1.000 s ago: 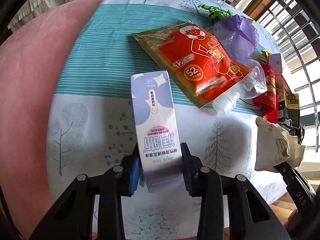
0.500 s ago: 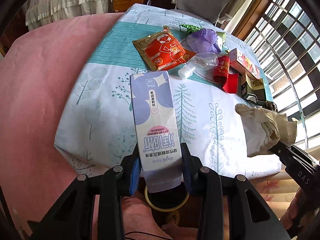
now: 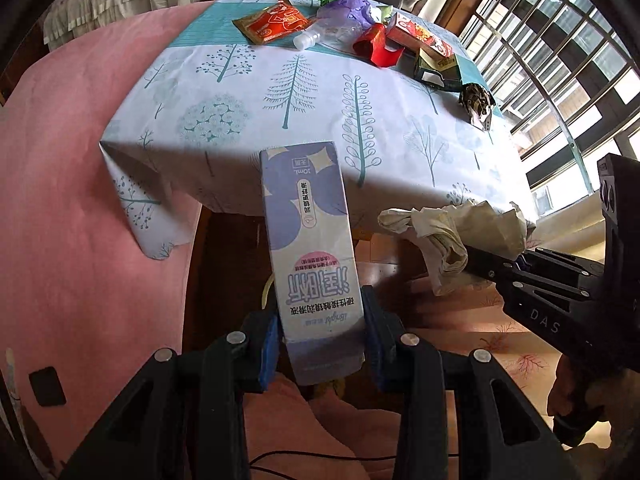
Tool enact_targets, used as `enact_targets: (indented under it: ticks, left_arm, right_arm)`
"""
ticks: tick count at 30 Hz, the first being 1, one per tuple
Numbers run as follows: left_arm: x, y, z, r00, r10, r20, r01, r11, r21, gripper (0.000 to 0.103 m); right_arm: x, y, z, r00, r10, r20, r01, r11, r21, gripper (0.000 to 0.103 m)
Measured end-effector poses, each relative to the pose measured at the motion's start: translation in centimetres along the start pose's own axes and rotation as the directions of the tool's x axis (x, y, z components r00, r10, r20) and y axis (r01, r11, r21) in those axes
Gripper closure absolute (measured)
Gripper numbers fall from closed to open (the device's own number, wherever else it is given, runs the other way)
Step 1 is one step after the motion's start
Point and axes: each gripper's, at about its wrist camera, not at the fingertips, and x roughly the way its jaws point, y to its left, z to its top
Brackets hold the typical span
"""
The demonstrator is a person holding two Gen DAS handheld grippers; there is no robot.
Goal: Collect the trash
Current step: 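Carry carton and tissue over the bin and open both tools to drop them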
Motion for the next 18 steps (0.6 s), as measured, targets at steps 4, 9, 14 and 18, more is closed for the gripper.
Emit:
enact_targets:
  ticks: [4, 9, 14, 18]
  left_arm:
    - [2.8, -0.1, -2.5, 0.998, 0.001, -0.067, 0.001, 0.999, 0.034, 0.069]
    - [8.8, 0.2, -5.0, 0.989, 0.004, -0.149, 0.007, 0.997, 0.073, 0.069]
    - [16.4, 1.7, -6.8, 0.975, -0.004, -0.222, 0.020, 0.997, 0.070, 0.069]
    - [22.6, 2.9, -7.9, 0.967, -0.019, -0.254, 0.039, 0.996, 0.074, 0.069]
  right_arm:
    - [2.5, -0.3, -2.5, 0.997, -0.008, -0.073, 0.012, 0.999, 0.052, 0.090]
    - [7.4, -0.9, -5.1, 0.989, -0.050, -0.139, 0.068, 0.990, 0.127, 0.090]
    - [14.7, -2.3, -7.6, 0.976, -0.095, -0.194, 0.134, 0.970, 0.204, 0.090]
    - [21.3, -3.8, -9.5, 0.966, -0.116, -0.231, 0.177, 0.948, 0.265, 0.089]
